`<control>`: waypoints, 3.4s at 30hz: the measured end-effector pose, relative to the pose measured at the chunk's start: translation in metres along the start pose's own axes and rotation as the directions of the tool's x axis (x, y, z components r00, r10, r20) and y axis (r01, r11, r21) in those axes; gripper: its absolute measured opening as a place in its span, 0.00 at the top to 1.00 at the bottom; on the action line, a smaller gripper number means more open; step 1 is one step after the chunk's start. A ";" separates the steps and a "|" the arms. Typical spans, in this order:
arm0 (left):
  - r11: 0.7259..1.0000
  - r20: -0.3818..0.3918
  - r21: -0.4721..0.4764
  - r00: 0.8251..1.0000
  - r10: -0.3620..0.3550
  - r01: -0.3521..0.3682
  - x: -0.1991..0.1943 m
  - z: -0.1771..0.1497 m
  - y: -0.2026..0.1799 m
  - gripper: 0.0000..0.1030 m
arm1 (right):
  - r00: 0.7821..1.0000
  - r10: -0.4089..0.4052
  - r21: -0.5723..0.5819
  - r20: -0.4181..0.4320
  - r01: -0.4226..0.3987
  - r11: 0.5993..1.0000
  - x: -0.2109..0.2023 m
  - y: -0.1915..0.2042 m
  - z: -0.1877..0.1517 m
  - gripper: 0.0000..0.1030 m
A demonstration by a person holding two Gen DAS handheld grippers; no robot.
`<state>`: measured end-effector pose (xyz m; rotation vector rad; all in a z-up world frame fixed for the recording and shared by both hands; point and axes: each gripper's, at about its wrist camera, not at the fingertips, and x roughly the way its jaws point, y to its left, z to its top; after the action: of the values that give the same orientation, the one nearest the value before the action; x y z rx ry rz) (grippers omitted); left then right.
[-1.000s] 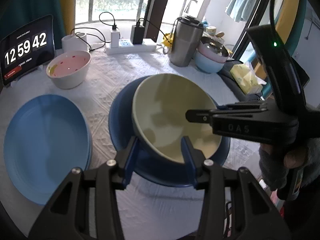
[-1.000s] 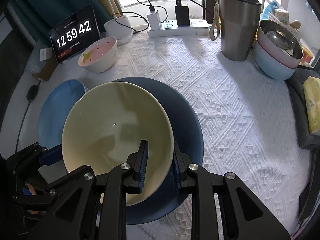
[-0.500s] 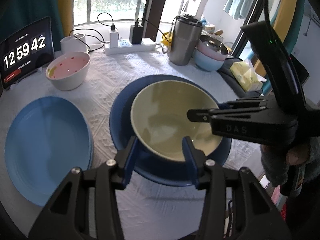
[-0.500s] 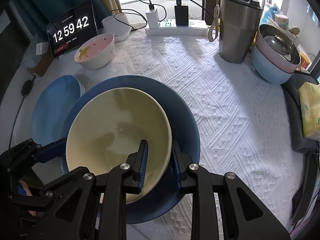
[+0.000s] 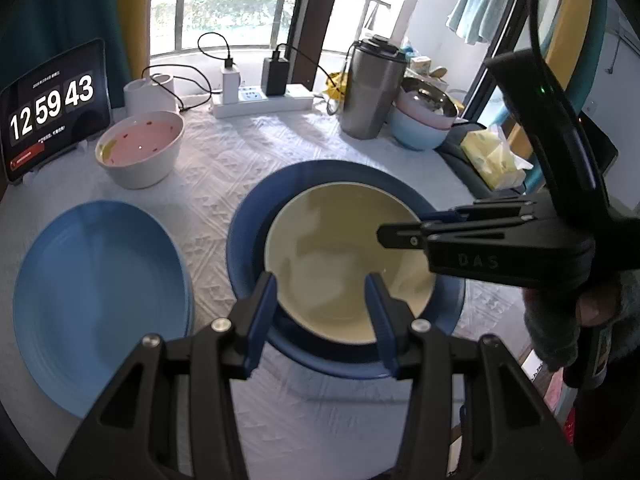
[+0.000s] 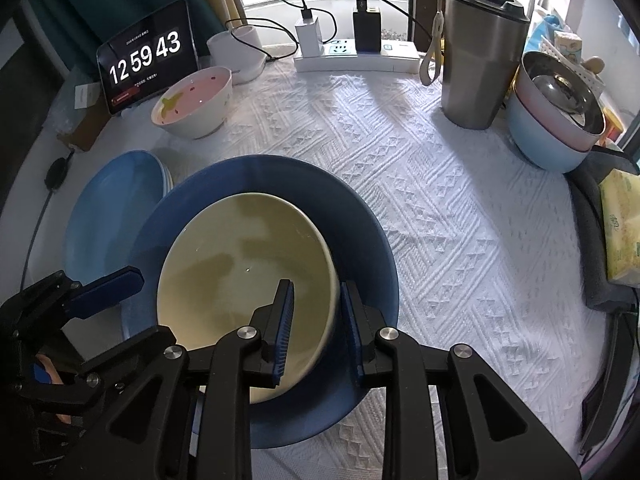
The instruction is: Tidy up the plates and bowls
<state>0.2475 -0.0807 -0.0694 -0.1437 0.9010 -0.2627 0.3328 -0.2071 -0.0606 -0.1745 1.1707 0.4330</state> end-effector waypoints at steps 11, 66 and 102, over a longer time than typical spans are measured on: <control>1.000 0.012 -0.016 1.000 -0.002 0.002 -0.004 0.002 0.006 0.54 | 0.999 -0.019 0.009 0.028 0.019 1.000 -0.011 -0.001 0.005 0.75; 0.972 0.080 -0.229 0.994 0.068 -0.048 -0.013 0.042 0.130 0.54 | 0.999 0.003 -0.178 0.048 0.006 0.984 0.011 0.081 0.090 0.75; 0.927 0.065 -0.364 0.990 0.122 -0.090 0.022 0.080 0.218 0.54 | 1.000 0.021 -0.213 0.004 -0.019 0.977 0.084 0.112 0.173 0.75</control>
<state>0.3601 0.1232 -0.0878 -0.4430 0.8605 0.0142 0.4601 -0.0249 -0.0603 -0.3476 1.1195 0.5769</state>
